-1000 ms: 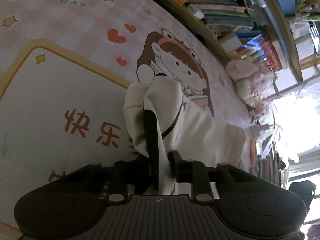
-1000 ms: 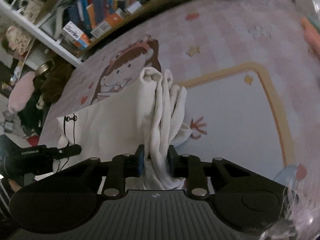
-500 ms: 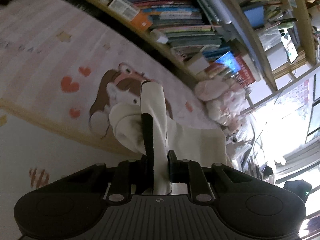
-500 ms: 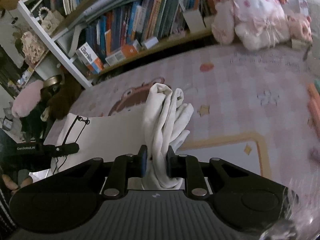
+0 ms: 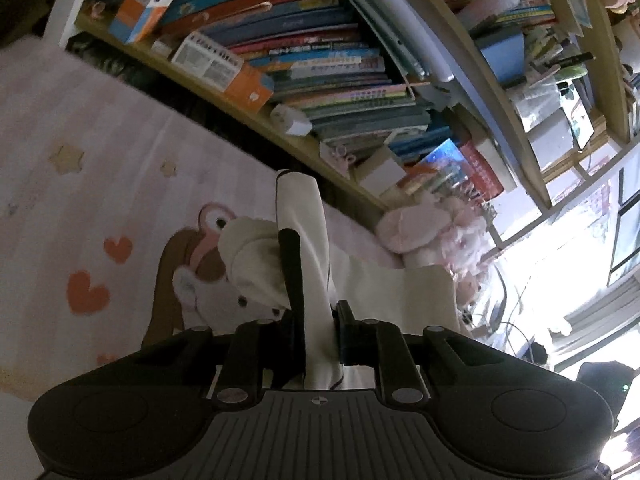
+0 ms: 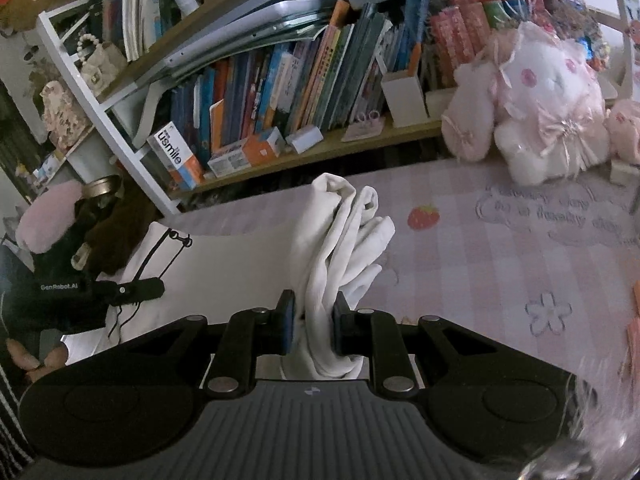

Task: Fold clothes
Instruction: 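Carry the folded shirt with both grippers toward the bookshelf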

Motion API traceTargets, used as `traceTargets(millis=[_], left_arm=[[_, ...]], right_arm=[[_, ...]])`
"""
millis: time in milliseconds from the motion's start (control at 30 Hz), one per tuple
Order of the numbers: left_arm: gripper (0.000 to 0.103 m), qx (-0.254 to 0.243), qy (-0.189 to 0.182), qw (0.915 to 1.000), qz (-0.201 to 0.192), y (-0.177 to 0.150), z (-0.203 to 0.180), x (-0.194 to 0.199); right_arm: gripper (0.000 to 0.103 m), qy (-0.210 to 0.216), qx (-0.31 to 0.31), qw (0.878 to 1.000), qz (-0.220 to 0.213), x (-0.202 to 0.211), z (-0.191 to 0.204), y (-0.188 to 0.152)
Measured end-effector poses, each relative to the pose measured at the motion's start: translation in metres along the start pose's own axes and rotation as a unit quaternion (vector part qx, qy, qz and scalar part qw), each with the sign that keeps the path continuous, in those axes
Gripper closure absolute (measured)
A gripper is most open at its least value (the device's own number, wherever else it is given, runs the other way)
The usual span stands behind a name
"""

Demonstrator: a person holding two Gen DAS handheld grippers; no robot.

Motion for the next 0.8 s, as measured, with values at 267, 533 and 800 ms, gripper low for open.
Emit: traceTargets(millis=[267,533,800], left_arm=[[0.086,-0.028,0.000,0.9996,0.001,0.033,0.004,-0.027],[0.087,-0.038,-0.005,0.9992,-0.006,0.060,0.009,-0.054],[0.089,-0.049,-0.008,0.9987,-0.011,0.085,0.014,-0.080]], right_arm=[[0.086,-0.008,0.001,1.000,-0.001,-0.032,-0.006,0.028],[0.086,-0.019,0.008,1.000,-0.007,-0.057,-0.013,0.052],[0.086,-0.021,0.025,0.999,-0.016,-0.082,-0.018,0.069]])
Point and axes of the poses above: each gripper's, at about its wrist camera, not at the fingertips, and x roughly against the way its jaws point, z to its left, y to its top, the point moved 8 cm from there along -x, roughly the way its jaws point, and after that the axes turned 5 degrees about -y, right-handed, at the moved point
